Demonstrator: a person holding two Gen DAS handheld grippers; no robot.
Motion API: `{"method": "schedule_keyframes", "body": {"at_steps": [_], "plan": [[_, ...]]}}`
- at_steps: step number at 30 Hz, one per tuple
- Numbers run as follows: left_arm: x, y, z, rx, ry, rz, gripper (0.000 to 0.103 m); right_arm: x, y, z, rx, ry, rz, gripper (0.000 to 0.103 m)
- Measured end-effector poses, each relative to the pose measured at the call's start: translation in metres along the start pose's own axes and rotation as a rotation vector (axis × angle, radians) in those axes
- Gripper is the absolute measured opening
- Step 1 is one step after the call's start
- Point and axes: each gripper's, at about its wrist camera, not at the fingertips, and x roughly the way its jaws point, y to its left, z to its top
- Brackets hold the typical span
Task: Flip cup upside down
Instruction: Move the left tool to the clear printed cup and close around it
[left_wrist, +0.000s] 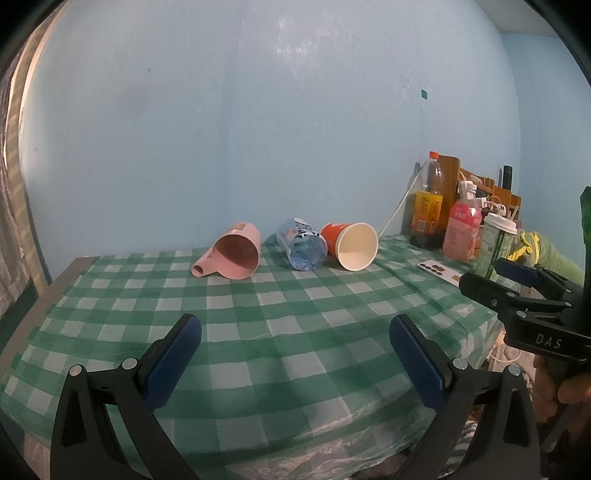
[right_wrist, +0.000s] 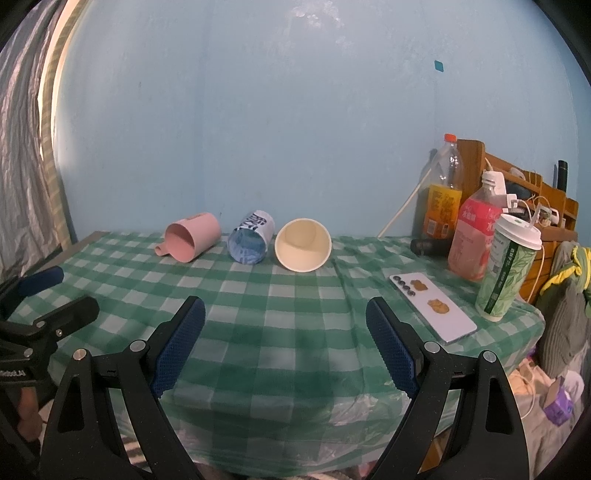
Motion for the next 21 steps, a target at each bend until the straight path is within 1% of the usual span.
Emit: {"method": "schedule_keyframes", "body": {"at_steps": [3,5,8,12,16,21], "plan": [[0.005,-0.001,0.005,0.008,0.013,0.004,0.103,0.003,-0.002,0.001,0.011,0.012,0.011,0.088],[0.01,-0.001,0.01,0.007,0.03,-0.009,0.103,0.009,-0.006,0.005,0.019,0.031,0.023,0.088],[0.023,0.0,0.023,0.001,0.073,-0.016,0.103,0.021,-0.014,0.016,0.027,0.065,0.034,0.088],[0.047,0.001,0.049,0.023,0.112,0.015,0.103,0.037,-0.021,0.033,0.027,0.087,0.03,0.088],[0.07,0.006,0.073,-0.01,0.142,0.009,0.103,0.054,-0.033,0.054,0.037,0.108,0.017,0.088],[0.103,0.005,0.102,-0.03,0.187,0.028,0.103,0.083,-0.046,0.081,0.032,0.15,0.007,0.088]]}}
